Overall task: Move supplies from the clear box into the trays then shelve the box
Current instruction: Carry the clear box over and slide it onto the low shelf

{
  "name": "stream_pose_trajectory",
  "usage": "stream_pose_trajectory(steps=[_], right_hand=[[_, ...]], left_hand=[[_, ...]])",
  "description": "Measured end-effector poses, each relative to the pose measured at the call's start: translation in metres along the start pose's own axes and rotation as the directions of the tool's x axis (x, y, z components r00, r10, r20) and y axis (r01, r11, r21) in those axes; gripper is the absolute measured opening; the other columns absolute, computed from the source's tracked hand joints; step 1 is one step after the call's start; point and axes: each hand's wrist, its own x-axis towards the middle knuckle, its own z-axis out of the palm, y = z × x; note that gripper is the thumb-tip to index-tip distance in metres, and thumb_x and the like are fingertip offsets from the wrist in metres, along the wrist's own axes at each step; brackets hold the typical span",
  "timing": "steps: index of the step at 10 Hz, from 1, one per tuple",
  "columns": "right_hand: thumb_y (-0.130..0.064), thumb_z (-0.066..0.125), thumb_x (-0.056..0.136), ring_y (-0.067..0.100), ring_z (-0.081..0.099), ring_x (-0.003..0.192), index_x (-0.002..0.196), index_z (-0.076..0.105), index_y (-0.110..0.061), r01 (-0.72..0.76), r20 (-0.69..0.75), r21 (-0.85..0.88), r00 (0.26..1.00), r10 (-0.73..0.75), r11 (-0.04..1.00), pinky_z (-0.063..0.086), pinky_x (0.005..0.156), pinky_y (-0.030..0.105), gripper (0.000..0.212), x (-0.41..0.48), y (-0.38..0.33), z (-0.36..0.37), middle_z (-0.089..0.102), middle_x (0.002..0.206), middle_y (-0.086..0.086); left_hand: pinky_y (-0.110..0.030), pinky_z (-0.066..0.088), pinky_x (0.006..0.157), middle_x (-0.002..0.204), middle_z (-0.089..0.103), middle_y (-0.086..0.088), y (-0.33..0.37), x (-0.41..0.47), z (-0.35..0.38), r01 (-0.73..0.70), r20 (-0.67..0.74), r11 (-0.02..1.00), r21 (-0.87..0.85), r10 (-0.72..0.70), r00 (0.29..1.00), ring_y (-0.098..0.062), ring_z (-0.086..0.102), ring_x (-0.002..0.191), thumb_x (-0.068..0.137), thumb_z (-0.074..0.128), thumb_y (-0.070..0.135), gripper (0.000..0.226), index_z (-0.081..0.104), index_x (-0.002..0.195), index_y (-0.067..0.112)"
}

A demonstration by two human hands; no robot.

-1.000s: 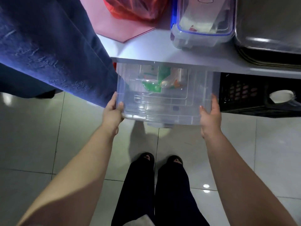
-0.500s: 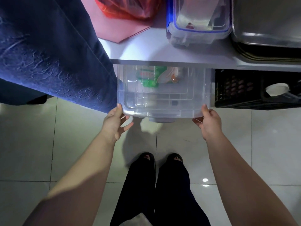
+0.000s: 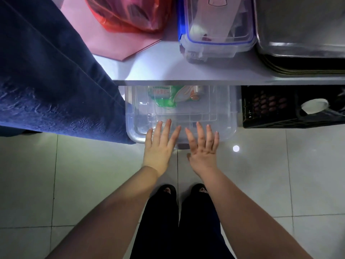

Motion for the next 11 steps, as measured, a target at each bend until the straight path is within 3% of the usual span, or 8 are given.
stream_pose_trajectory(steps=[2, 4, 5, 6, 7, 9, 10, 11], right_hand=[[-0.011, 0.072, 0.067, 0.035, 0.031, 0.126, 0.135, 0.034, -0.027, 0.027, -0.248, -0.042, 0.968, -0.036, 0.999, 0.031, 0.104, 0.06, 0.08, 0.04, 0.011, -0.003, 0.029, 0.137, 0.011], [-0.024, 0.085, 0.058, 0.031, 0.027, 0.128, 0.138, 0.045, -0.022, 0.123, -0.099, 0.13, 0.989, -0.111, 0.984, 0.028, 0.105, 0.057, 0.089, 0.04, 0.027, -0.019, 0.04, 0.144, 0.015], [-0.028, 0.081, 0.07, 0.03, 0.033, 0.125, 0.129, 0.058, -0.016, 0.154, -0.138, 0.196, 0.982, -0.129, 0.968, 0.024, 0.104, 0.049, 0.064, 0.039, 0.033, -0.028, 0.055, 0.134, 0.016], [-0.032, 0.079, 0.072, 0.034, 0.051, 0.115, 0.119, 0.066, -0.016, 0.123, -0.136, 0.258, 0.987, -0.091, 0.958, 0.025, 0.096, 0.043, 0.051, 0.043, 0.033, -0.033, 0.063, 0.12, 0.012], [-0.033, 0.07, 0.074, 0.027, 0.047, 0.106, 0.109, 0.07, -0.02, 0.006, -0.082, 0.398, 0.996, 0.029, 0.917, 0.026, 0.091, 0.041, 0.038, 0.05, 0.027, -0.038, 0.064, 0.111, 0.008], [-0.021, 0.074, 0.076, 0.032, 0.049, 0.109, 0.108, 0.071, -0.019, -0.162, 0.131, 0.431, 0.985, 0.116, 0.887, 0.027, 0.097, 0.041, 0.032, 0.053, 0.019, -0.072, 0.061, 0.114, 0.007], [-0.007, 0.066, 0.082, 0.036, 0.054, 0.106, 0.108, 0.07, -0.011, -0.22, 0.109, 0.521, 0.975, 0.192, 0.825, 0.033, 0.093, 0.041, 0.027, 0.045, 0.029, -0.131, 0.062, 0.115, 0.012], [-0.005, 0.069, 0.078, 0.035, 0.057, 0.096, 0.105, 0.069, -0.011, -0.265, -0.122, 0.493, 0.922, 0.368, 0.829, 0.038, 0.085, 0.041, 0.028, 0.016, 0.074, -0.206, 0.063, 0.111, 0.012]], left_hand=[[-0.052, 0.036, 0.097, 0.148, 0.04, -0.016, -0.009, 0.035, 0.002, 0.002, -0.131, 1.0, -0.03, -0.006, 0.991, -0.04, 0.045, 0.127, 0.074, 0.076, 0.02, 0.072, 0.046, 0.14, 0.021], [-0.05, 0.041, 0.095, 0.144, 0.045, -0.019, -0.021, 0.032, -0.012, -0.092, -0.091, 0.994, -0.065, 0.086, 0.992, -0.039, 0.049, 0.125, 0.063, 0.077, 0.025, 0.076, 0.053, 0.135, 0.015], [-0.045, 0.043, 0.088, 0.121, 0.062, -0.019, -0.033, 0.031, -0.014, -0.172, -0.228, 0.974, -0.15, 0.135, 0.964, -0.034, 0.055, 0.108, 0.073, 0.079, 0.031, 0.058, 0.063, 0.124, 0.01], [-0.043, 0.033, 0.083, 0.106, 0.066, -0.014, -0.033, 0.032, -0.016, -0.185, -0.254, 0.957, -0.223, 0.126, 0.959, -0.028, 0.044, 0.098, 0.076, 0.078, 0.031, 0.051, 0.065, 0.121, 0.01], [-0.041, 0.031, 0.078, 0.101, 0.067, -0.008, -0.032, 0.037, -0.023, -0.146, -0.236, 0.947, -0.285, 0.079, 0.969, -0.028, 0.051, 0.093, 0.08, 0.075, 0.025, 0.037, 0.068, 0.115, 0.014], [-0.042, 0.036, 0.081, 0.107, 0.062, -0.007, -0.015, 0.042, -0.062, 0.005, 0.034, 0.944, -0.331, 0.006, 0.999, -0.033, 0.054, 0.098, 0.085, 0.065, 0.014, 0.035, 0.063, 0.12, 0.017], [-0.043, 0.039, 0.086, 0.106, 0.062, -0.012, 0.01, 0.051, -0.115, -0.109, 0.059, 0.938, -0.329, 0.135, 0.989, -0.036, 0.056, 0.099, 0.081, 0.063, 0.009, 0.039, 0.062, 0.12, 0.011], [-0.043, 0.043, 0.084, 0.098, 0.065, -0.012, 0.056, 0.065, -0.186, -0.285, -0.063, 0.902, -0.324, 0.28, 0.958, -0.036, 0.06, 0.091, 0.074, 0.068, 0.007, 0.04, 0.066, 0.113, 0.009]])
